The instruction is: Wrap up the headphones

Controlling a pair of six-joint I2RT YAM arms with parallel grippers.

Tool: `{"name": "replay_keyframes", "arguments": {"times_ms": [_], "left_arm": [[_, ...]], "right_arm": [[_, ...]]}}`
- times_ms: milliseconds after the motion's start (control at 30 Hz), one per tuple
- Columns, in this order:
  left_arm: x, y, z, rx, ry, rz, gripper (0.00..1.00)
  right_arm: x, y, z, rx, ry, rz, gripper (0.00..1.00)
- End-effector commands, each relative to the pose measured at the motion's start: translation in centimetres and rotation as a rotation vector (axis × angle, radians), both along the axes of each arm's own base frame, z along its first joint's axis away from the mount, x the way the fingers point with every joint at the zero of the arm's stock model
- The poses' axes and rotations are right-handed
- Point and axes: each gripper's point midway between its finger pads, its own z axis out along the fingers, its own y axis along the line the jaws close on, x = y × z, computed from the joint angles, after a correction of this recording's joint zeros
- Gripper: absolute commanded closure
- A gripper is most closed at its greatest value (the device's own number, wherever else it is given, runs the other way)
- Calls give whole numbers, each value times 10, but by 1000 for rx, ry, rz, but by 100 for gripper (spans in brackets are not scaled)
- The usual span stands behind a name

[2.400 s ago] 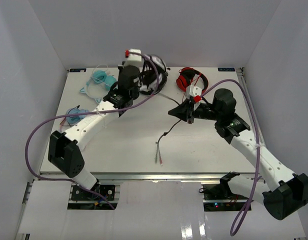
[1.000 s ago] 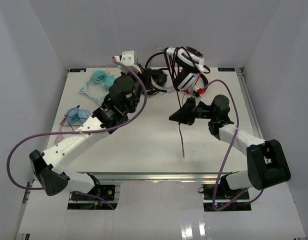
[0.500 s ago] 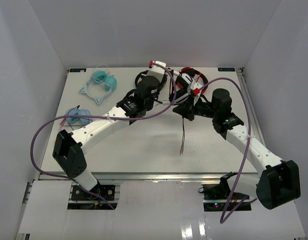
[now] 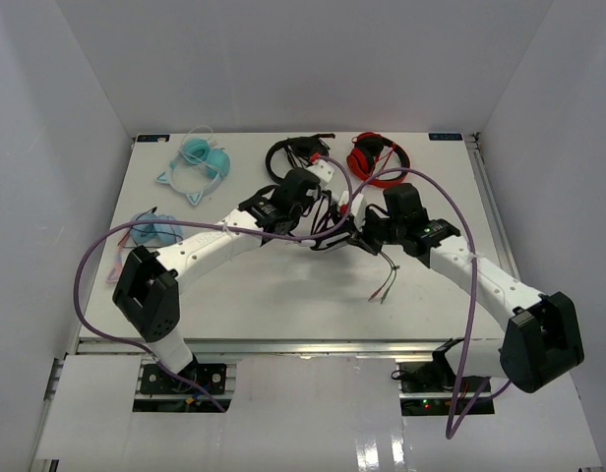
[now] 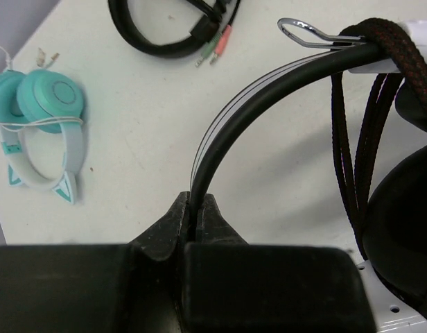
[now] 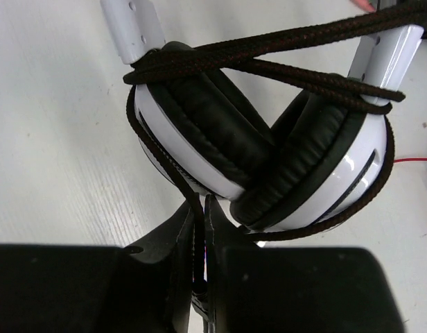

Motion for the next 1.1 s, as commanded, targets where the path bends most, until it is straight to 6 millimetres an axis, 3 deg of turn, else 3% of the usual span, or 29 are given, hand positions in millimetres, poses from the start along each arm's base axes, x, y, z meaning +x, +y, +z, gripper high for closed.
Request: {"name": "replay_keyframes", "arguments": {"times_ms": [0,200,367,567,833,967,1067], "left_arm": [[-16,5,-24,42,114,-47,100],[-43,-10,-69,25,314,-140,100],[-59,-14,-93,14,404,-170,100],[-65,-23,-105,-11,461,-203,100],[-65,-19,-136,39,532,-220,100],[-59,-19,-137,34,533,-221,100],[-61,-24,-138,17,548,-239,100]], "right_arm": [[24,-7,14,-87,-147,-24,89],[42,-20,18,-191,-308,-90,91],[49,-24,24,-231,-450,-107,88],[39,-15,14,-243,-501,-30,86],[41,3,29,-332,-642,40,83],[38,11,33,-359,-676,70,82],[47,10,30,-419,-730,75,79]]}}
